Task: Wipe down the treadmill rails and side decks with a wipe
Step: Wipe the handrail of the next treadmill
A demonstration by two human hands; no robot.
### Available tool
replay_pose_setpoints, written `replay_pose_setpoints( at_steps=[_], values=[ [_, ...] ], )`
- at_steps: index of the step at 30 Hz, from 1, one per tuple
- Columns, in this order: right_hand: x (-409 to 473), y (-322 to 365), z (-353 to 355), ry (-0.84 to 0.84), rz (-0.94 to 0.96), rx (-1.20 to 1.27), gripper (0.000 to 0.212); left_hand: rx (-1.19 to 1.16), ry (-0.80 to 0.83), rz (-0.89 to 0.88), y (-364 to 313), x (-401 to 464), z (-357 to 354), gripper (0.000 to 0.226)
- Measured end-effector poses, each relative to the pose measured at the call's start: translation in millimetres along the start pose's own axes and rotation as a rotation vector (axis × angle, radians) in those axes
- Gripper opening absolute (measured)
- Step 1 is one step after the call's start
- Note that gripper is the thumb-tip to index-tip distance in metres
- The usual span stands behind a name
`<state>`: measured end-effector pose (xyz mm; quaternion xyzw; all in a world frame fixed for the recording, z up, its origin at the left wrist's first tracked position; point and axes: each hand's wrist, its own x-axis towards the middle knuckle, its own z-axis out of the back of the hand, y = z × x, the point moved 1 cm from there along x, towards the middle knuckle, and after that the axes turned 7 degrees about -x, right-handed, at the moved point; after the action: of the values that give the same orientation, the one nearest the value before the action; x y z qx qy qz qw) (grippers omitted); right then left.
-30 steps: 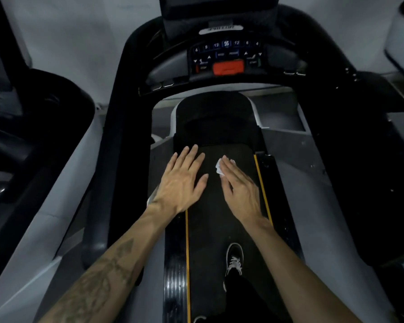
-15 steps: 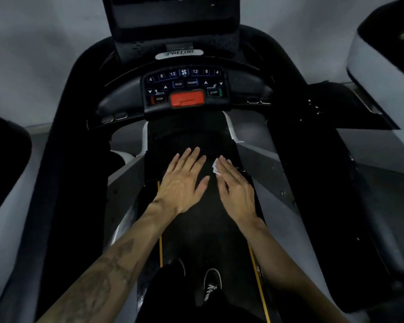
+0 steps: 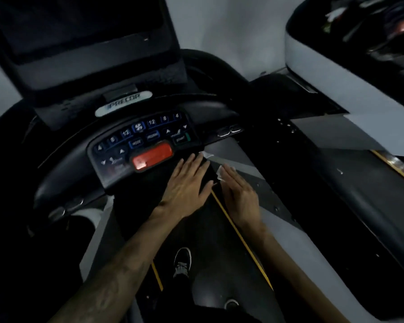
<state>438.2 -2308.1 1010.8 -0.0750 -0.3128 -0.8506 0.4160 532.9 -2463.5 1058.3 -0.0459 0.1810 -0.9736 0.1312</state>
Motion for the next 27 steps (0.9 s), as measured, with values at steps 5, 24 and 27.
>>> replay_pose_setpoints(
  at_steps=[5, 24, 27],
  values=[
    [33.6, 7.9, 4.2, -0.058, -0.174, -0.056, 0.051, -0.047, 0.012, -0.201, 27.6, 64.4, 15.9, 0.069],
    [117.8, -96.5, 23.1, -0.299, -0.486, -0.171, 0.044, -0.017, 0.213, -0.523, -16.4, 260.5, -17.6, 0.074],
    [131.9, -115.5, 21.7, -0.294, -0.44, -0.26, 0.044, -0.031, 0.19, -0.532, -20.0, 288.6, -24.4, 0.07]
  ],
)
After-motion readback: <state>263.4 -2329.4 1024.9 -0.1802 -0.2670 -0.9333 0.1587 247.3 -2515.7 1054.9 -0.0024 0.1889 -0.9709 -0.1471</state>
